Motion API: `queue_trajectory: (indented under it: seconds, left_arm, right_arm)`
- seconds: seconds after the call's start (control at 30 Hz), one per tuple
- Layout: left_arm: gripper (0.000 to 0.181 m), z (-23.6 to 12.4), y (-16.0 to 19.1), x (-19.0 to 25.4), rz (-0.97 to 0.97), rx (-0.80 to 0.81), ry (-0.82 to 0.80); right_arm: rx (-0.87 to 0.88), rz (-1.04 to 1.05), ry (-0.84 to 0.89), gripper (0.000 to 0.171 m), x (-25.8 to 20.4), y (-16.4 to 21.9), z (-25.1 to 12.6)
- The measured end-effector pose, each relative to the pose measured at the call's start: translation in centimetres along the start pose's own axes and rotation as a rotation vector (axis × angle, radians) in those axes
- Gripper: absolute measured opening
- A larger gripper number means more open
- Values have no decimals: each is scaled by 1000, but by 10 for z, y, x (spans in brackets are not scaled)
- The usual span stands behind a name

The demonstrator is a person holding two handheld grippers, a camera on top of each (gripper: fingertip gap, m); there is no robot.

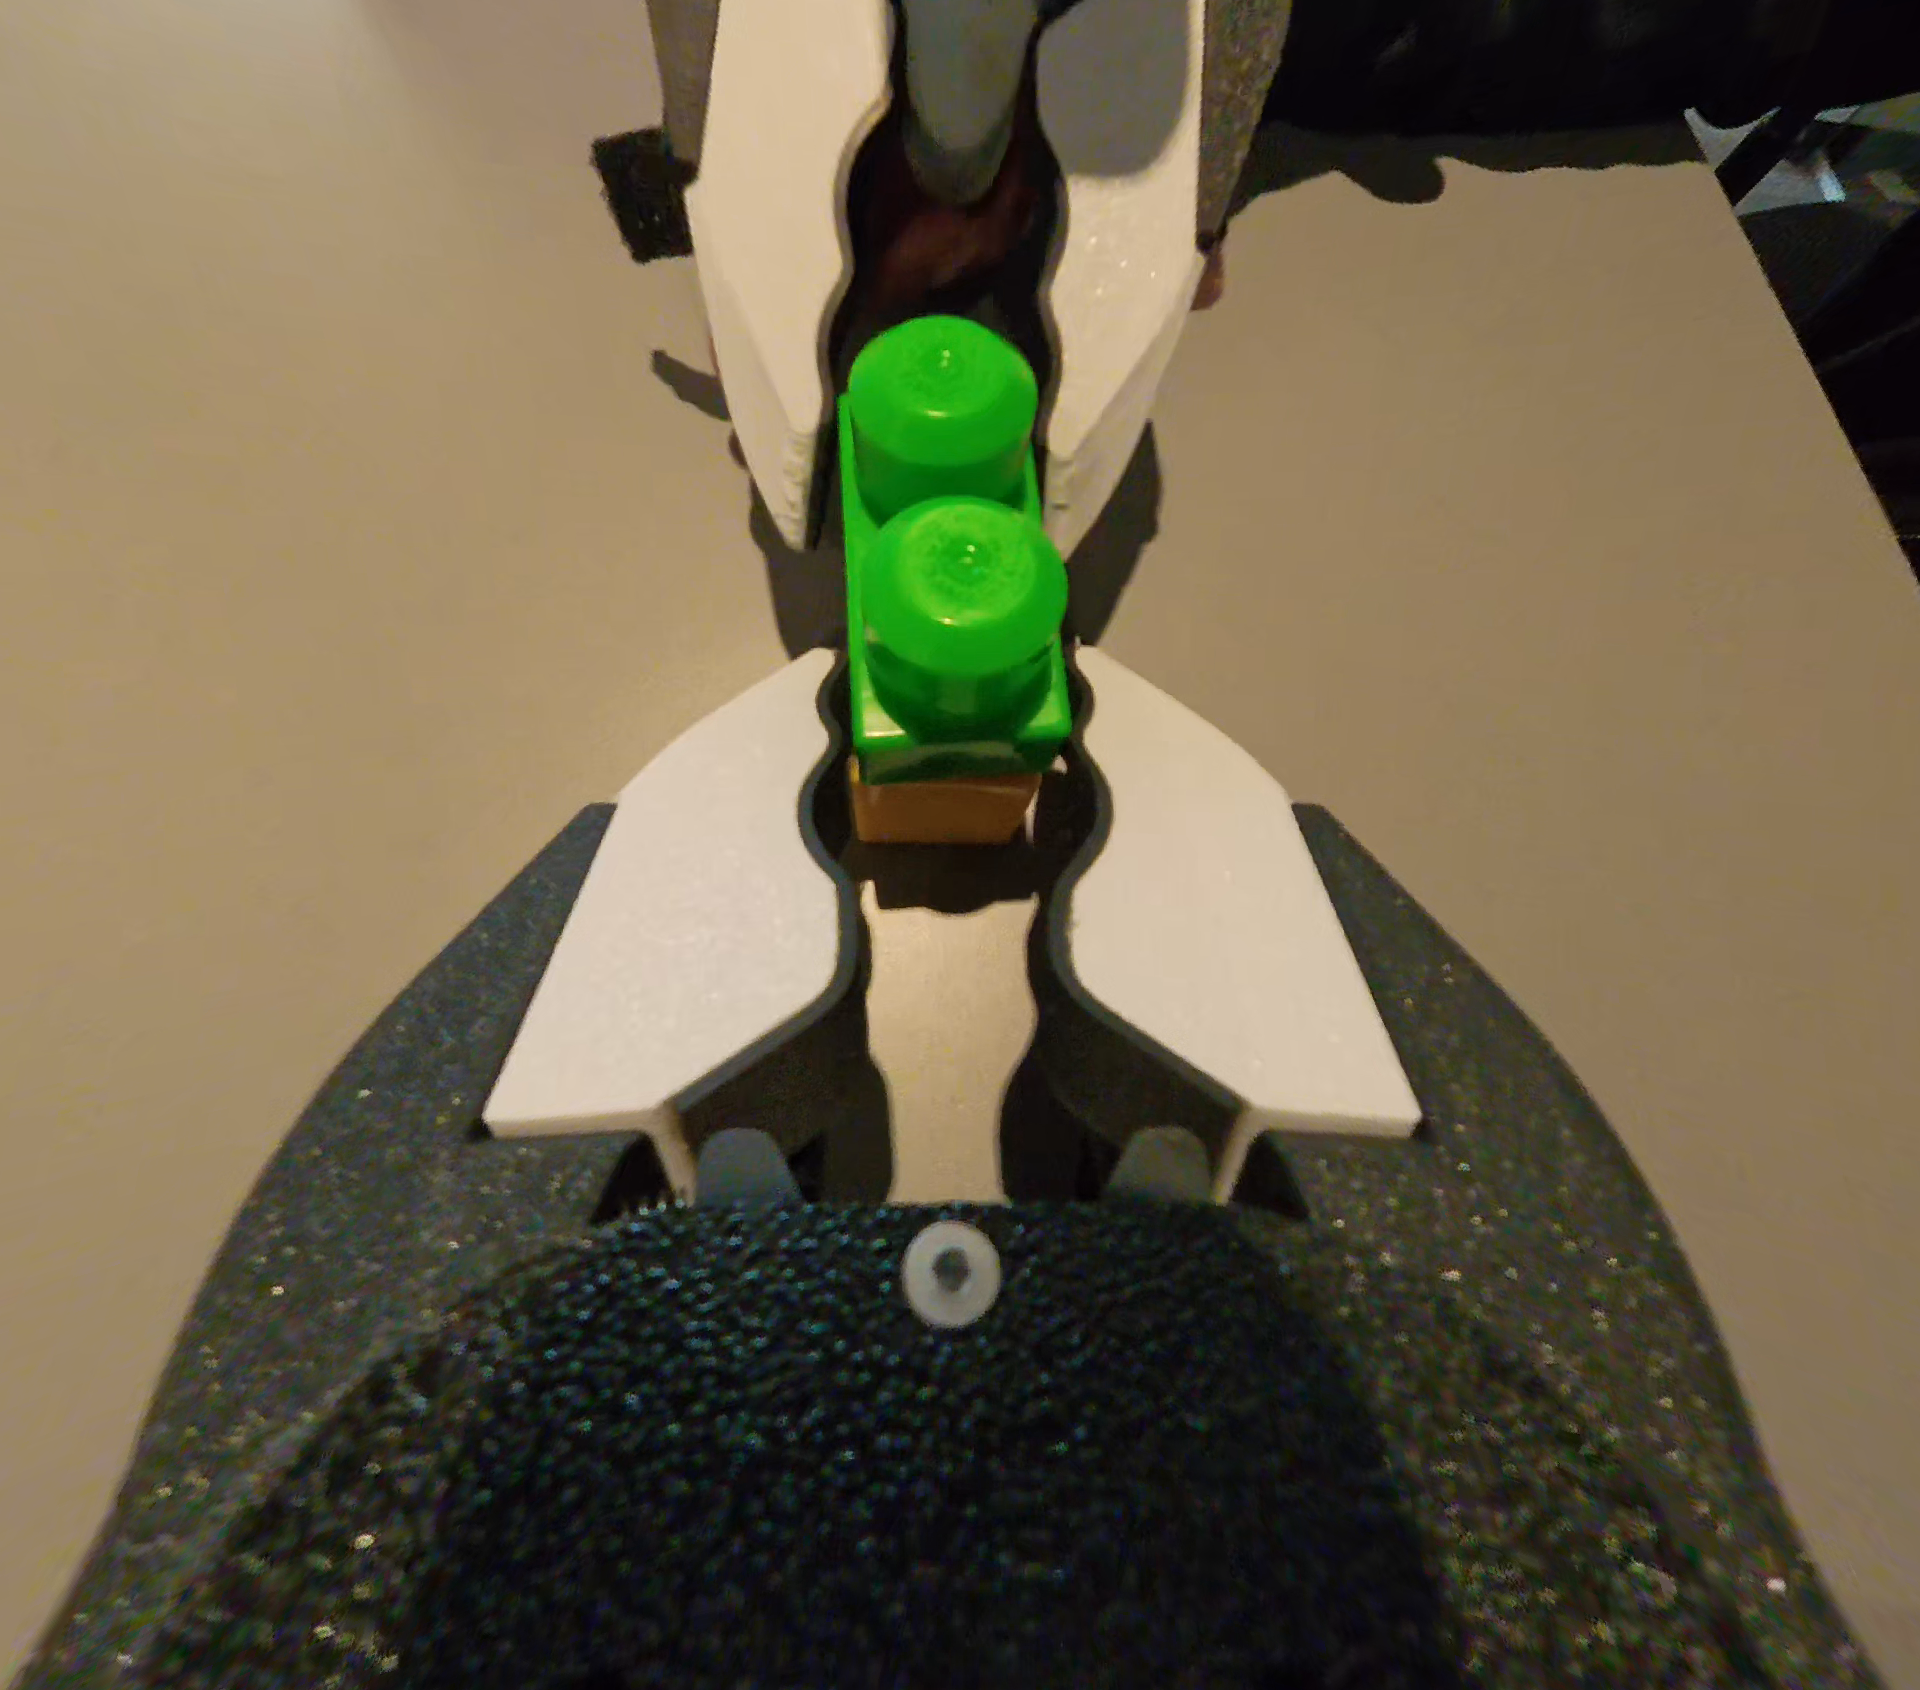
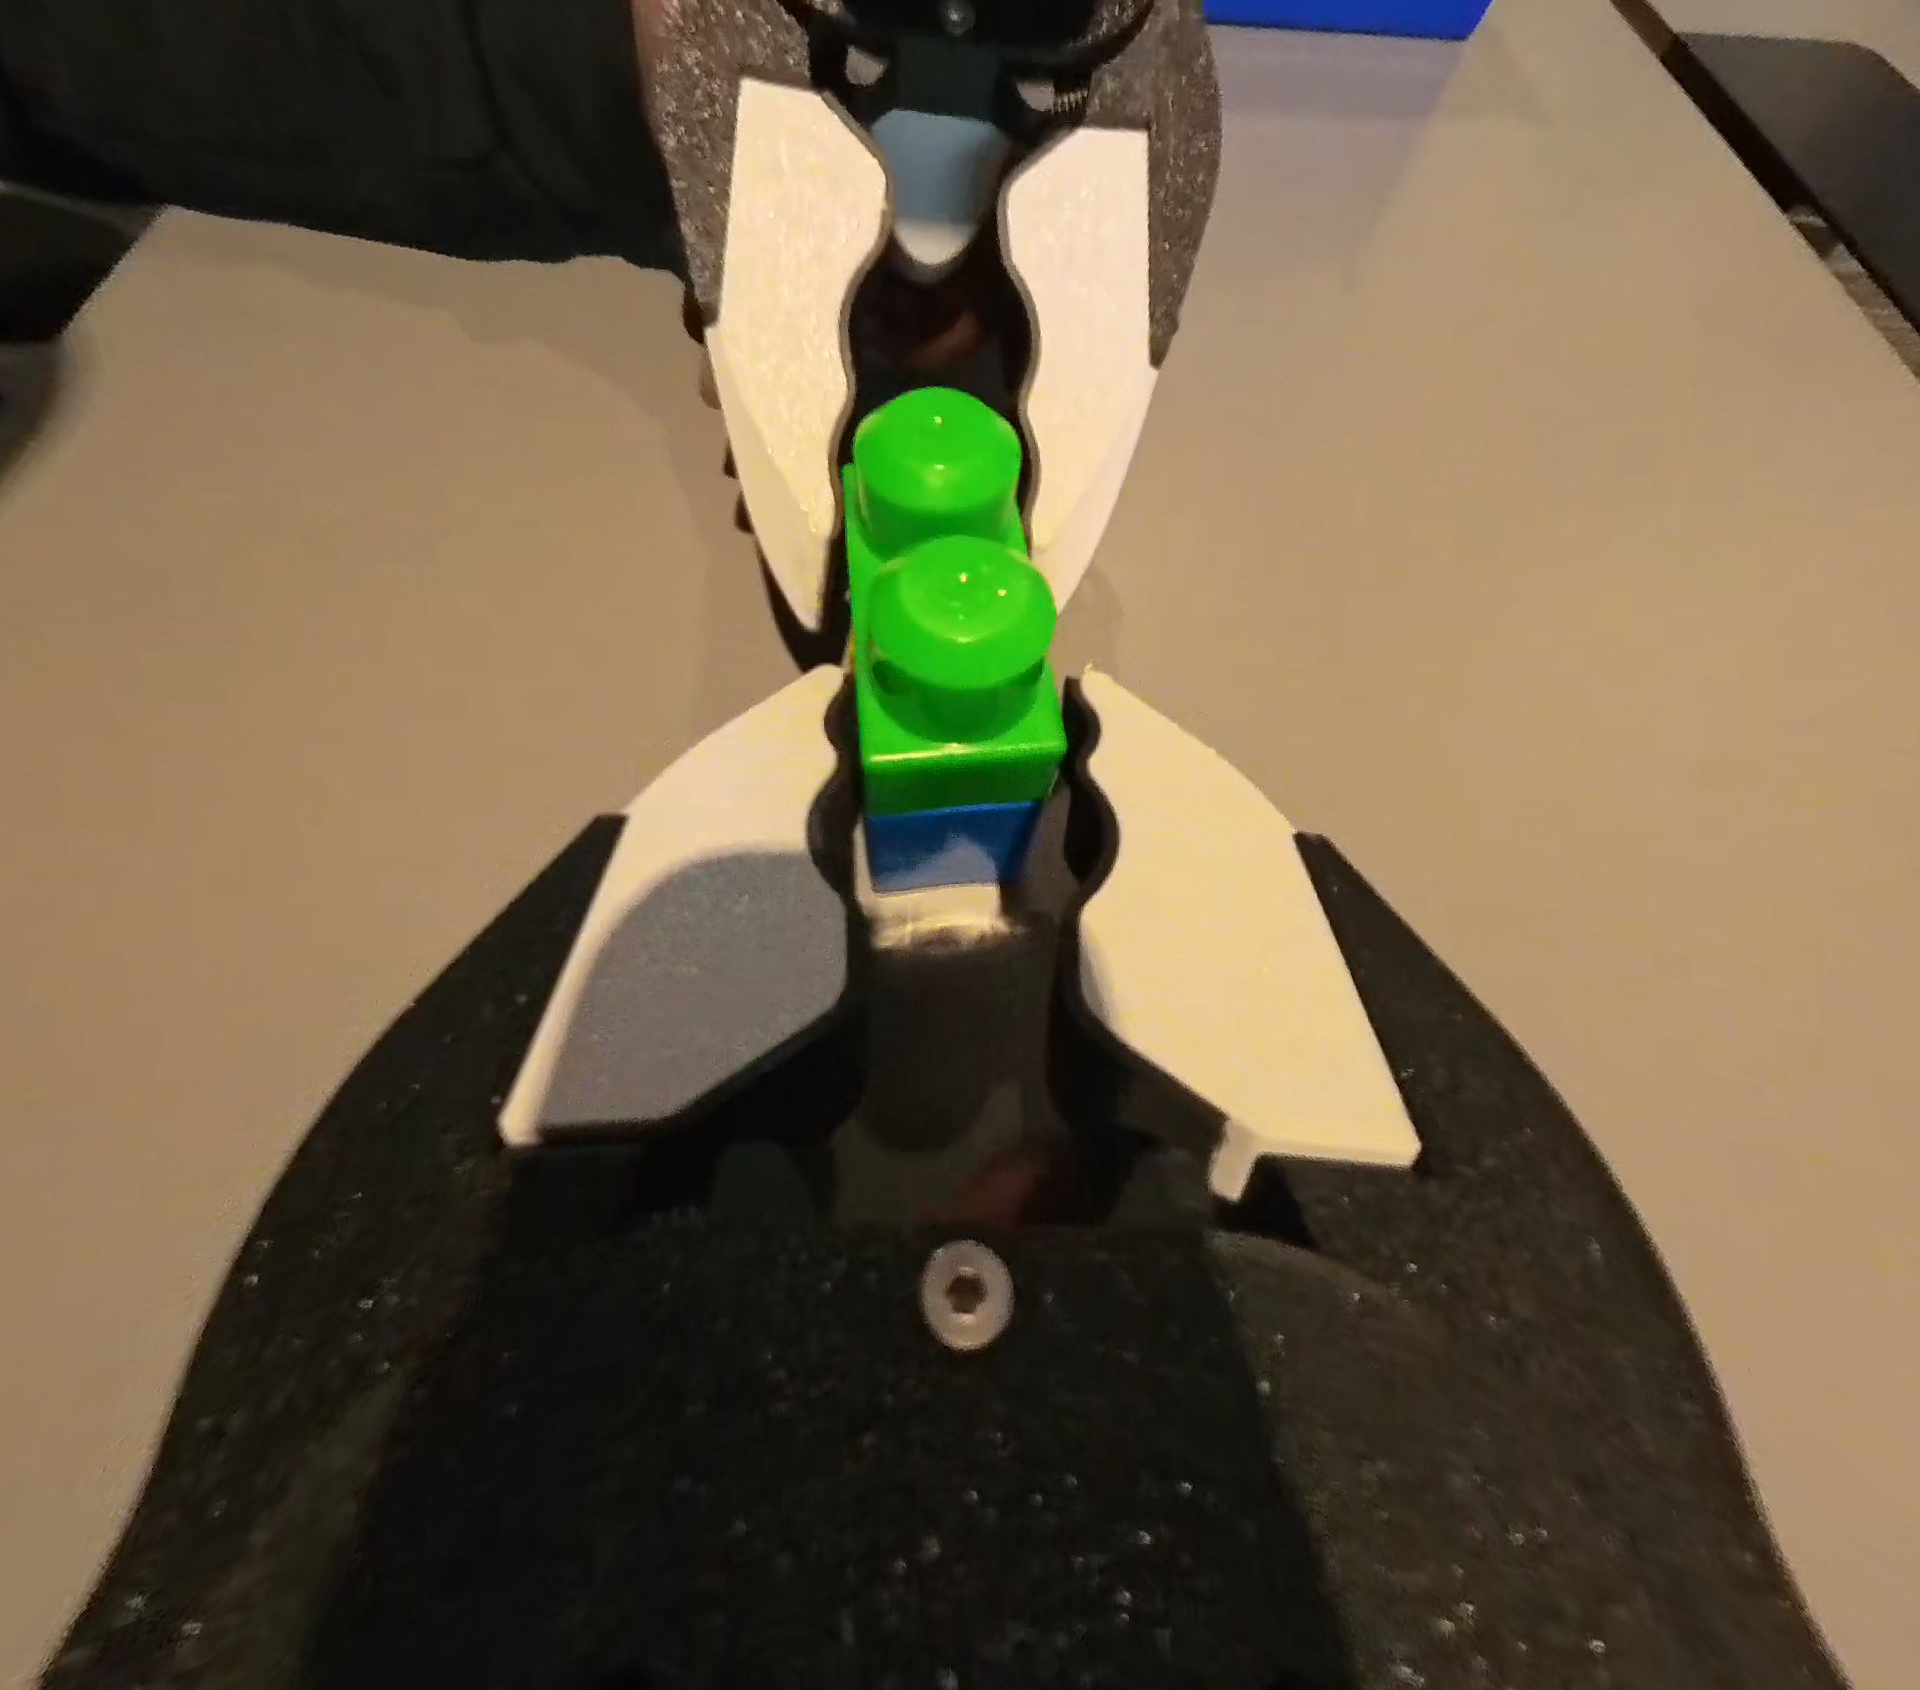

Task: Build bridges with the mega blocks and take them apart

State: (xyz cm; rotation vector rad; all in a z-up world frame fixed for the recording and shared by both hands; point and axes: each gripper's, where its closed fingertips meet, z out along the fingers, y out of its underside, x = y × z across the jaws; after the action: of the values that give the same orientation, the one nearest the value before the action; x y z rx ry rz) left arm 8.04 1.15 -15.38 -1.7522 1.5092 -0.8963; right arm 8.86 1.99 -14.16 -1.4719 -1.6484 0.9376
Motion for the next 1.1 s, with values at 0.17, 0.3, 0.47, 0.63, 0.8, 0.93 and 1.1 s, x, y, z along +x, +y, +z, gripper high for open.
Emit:
queue_trajectory:
  seconds: [0.17, 0.3, 0.47, 0.63, 0.8, 0.93, 1.1]
  left_arm:
    - [37, -4, 13, 1, 28, -61, 17]
    - [37, -3, 19, 1, 29, -98, 14]
    - [37, -1, 20, -1, 36, -104, -5]
    - [36, 0, 20, -5, 7, -116, -62]
    - [36, 1, 21, -12, -52, -160, -160]
    - [36, 2, 20, -15, -92, -186, -219]
    - [36, 2, 20, -16, -90, -199, -244]
  right_arm:
    - [-7, 7, -16, 37, -1, 1, 0]
    - [-7, 4, -18, 37, -2, 1, 0]
    - [-9, 2, -10, 37, -2, 1, 0]
    - [-14, 12, 15, 37, 0, 2, 0]
    - [-24, 32, 48, 37, 6, 2, 0]
    - [-34, 39, 58, 37, 8, 3, -1]
    - [-26, 42, 54, 37, 8, 3, -1]
